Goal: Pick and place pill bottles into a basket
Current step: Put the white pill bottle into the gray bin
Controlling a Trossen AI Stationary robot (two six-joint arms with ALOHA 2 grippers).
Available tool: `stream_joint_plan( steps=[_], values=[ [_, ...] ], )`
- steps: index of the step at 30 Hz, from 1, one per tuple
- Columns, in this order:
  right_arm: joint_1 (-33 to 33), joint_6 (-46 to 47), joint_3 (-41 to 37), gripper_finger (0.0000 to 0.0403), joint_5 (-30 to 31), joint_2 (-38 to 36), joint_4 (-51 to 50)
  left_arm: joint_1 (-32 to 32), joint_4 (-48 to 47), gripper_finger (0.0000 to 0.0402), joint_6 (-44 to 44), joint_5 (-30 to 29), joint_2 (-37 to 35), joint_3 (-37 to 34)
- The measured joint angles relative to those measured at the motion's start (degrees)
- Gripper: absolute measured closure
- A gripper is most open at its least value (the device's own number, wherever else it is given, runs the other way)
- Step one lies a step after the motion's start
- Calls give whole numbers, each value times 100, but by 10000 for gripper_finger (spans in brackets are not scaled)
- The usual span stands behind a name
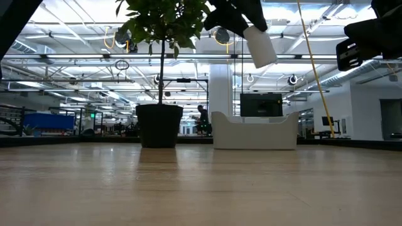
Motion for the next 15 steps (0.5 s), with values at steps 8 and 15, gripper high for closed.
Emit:
stream_joint_plan(
  steps=[8,15],
  values=[
    [1,0,0,399,0,-2,2,-754,-604,235,-109,-252,50,-7],
    [1,0,0,399,0,-1,2,-841,-541,233,-316,-362,50,-7]
  ],
)
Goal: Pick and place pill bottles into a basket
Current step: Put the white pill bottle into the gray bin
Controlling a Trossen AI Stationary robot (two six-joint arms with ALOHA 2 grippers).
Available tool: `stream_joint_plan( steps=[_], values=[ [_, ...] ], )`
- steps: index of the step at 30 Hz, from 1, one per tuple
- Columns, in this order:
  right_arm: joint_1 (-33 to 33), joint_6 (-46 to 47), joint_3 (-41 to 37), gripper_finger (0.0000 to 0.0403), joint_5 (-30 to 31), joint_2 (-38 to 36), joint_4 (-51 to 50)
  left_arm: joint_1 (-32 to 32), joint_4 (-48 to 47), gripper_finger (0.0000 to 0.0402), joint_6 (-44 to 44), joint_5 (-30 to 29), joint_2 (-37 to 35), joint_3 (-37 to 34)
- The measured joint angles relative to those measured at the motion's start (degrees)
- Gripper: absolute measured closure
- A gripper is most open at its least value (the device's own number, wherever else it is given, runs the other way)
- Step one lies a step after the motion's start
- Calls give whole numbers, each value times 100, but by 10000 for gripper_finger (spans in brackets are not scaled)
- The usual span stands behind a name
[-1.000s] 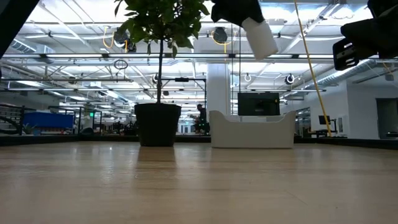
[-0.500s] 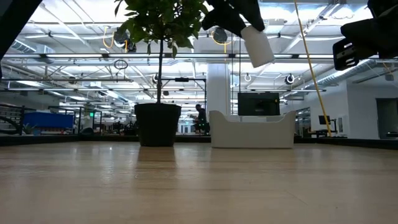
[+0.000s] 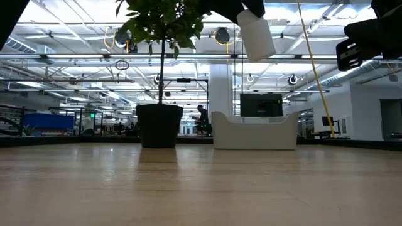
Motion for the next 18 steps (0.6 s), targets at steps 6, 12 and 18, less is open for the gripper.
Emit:
stream_joint_plan(
  steps=[6,12,18],
  values=[
    [0,0,1,399,0,1,-1,44,-42,234,178,225,0,0],
    [-2,0,1,399,0,0,0,67,-684,237,338,270,-2,0],
    [-2,0,1,398,0,1,0,-29,-877,236,497,-78,-4,0]
  ],
)
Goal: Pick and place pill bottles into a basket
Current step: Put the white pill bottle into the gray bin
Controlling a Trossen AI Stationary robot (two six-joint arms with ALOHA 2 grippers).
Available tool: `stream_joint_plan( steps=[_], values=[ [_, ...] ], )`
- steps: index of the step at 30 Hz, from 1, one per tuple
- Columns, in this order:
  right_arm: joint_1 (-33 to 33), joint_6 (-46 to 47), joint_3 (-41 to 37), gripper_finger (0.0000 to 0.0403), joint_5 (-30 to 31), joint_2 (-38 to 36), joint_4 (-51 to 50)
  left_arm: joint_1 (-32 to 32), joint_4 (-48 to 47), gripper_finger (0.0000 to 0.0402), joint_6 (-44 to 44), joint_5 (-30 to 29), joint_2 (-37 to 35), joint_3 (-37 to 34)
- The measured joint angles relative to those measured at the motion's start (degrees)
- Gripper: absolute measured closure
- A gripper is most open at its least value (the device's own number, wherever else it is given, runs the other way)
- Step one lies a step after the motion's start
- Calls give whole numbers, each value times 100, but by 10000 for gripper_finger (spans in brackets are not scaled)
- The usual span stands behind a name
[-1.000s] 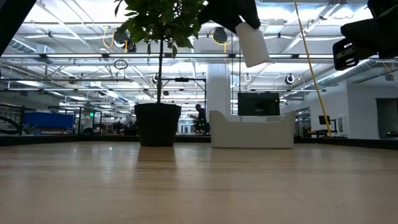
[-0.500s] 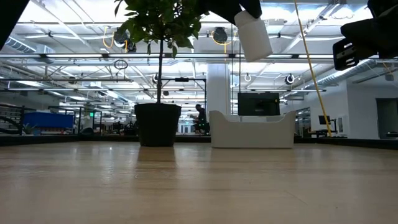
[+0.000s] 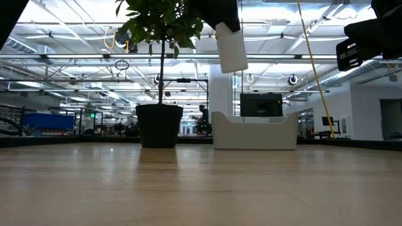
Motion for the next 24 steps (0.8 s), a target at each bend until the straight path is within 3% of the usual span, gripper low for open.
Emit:
stream_joint_plan(
  steps=[6,13,24],
  values=[
    [2,0,0,398,0,-2,-1,-206,438,237,149,-123,-2,0],
    [2,0,0,399,0,-2,0,261,850,224,334,13,-4,0],
    [2,0,-1,399,0,-2,0,479,833,237,905,908,-13,2]
  ],
)
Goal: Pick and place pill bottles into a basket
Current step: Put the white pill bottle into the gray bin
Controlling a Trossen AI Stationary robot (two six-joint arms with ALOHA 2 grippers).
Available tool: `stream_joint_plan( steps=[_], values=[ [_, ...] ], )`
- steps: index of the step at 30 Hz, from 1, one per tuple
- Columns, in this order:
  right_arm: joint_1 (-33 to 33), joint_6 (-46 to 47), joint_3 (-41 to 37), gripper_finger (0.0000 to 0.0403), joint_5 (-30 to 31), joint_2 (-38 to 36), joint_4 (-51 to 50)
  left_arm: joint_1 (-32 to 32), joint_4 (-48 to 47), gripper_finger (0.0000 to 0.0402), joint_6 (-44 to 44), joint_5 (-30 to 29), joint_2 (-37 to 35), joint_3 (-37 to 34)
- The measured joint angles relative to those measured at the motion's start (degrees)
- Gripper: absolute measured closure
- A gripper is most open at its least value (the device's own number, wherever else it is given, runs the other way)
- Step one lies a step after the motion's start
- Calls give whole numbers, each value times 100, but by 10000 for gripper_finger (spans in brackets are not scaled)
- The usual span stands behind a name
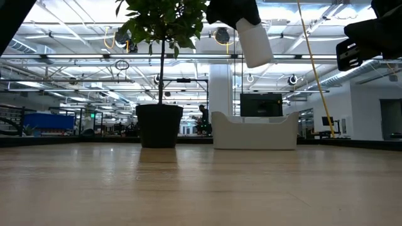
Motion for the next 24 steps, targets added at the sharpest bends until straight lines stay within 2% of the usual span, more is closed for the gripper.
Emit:
stream_joint_plan(
  steps=[6,12,19,24],
  values=[
    [-1,0,-1,399,0,0,0,-47,-29,219,487,536,0,0],
    [-1,-229,0,399,5,2,205,-27,138,237,616,1179,0,0],
    [11,350,-1,399,-69,20,915,23,265,228,876,1282,0,0],
    [11,936,-1,399,-417,156,1202,140,221,228,1047,1815,0,0]
  ],
)
